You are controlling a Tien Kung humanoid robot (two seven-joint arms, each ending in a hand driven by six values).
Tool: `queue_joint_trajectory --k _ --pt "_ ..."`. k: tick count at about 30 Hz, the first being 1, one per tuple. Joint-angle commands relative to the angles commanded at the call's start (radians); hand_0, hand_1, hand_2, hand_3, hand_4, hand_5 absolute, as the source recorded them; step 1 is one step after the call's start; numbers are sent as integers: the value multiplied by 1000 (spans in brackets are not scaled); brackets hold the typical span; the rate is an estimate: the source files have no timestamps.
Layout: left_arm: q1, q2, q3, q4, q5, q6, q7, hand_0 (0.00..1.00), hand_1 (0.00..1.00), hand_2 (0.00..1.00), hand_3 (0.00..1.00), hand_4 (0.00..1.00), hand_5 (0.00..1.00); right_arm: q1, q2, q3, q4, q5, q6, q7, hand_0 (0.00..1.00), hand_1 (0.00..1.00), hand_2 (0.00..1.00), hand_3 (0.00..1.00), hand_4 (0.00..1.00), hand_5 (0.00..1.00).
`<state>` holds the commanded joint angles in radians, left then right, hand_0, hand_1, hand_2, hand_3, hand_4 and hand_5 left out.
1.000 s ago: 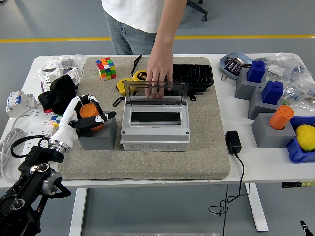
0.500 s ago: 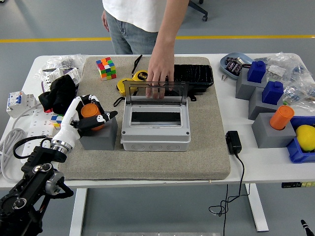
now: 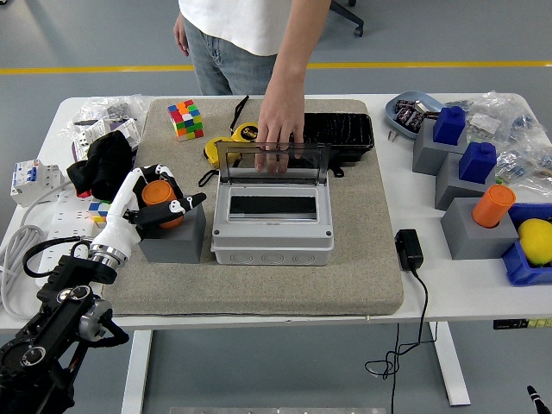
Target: Fetch the battery,place it into the box,close the lid of the box
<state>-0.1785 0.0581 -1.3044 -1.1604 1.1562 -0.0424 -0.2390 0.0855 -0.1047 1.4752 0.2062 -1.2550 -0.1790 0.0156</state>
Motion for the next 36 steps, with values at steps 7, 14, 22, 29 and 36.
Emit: queue_joint_trajectory --k 7,14,22,29,36 --pt "-7 7 -11 -6 1 5 2 63 55 91 95 998 2 -2 0 -3 -1 0 0 -1 864 848 801 822 998 998" --pt "-16 9 -20 -14 3 10 3 63 53 90 88 998 2 -3 0 -7 0 2 -1 -1 864 848 801 822 998 998" --pt "-48 23 -42 -32 57 12 24 65 53 89 83 998 2 0 -2 -5 0 0 0 -1 863 848 801 822 998 998" --pt "-67 34 -56 -54 112 45 46 59 47 87 75 998 2 1 -4 1 -1 -3 0 -1 863 848 801 822 998 998" --pt "-84 47 -55 -117 291 134 77 52 35 79 60 998 5 5 -5 4 0 -3 0 -1 863 848 801 822 998 998"
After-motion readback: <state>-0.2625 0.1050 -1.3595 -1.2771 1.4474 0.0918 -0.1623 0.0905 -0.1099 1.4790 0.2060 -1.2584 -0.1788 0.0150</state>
